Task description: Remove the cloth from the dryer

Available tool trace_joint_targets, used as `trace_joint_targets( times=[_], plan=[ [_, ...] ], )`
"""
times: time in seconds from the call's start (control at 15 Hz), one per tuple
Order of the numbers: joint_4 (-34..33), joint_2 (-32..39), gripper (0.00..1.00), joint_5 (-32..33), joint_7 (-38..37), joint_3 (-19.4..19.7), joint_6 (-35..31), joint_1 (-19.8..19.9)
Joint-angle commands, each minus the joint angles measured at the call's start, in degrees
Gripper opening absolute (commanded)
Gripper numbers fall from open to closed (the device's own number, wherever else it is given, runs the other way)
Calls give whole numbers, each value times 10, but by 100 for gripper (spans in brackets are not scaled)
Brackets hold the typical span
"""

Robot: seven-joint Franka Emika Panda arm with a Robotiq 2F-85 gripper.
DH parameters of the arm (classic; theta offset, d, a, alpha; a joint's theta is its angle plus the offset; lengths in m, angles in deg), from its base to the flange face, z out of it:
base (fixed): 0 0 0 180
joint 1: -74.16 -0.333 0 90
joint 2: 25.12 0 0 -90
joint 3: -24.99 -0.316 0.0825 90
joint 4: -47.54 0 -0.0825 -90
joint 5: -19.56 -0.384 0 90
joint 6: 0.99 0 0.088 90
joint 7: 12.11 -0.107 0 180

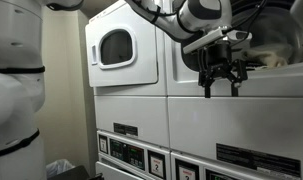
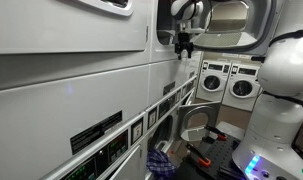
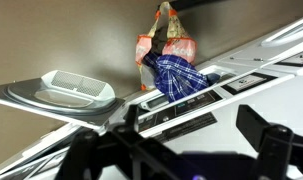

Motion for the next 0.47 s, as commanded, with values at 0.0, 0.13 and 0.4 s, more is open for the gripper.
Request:
trace_joint_targets(
  times=[0.0, 0.13, 0.4],
  plan=[
    [-46, -12, 100, -12, 9, -1, 40, 0],
    [-61, -13, 100, -8, 6, 0, 44, 0],
    [-72, -15, 100, -8, 10, -1, 42, 0]
  ],
)
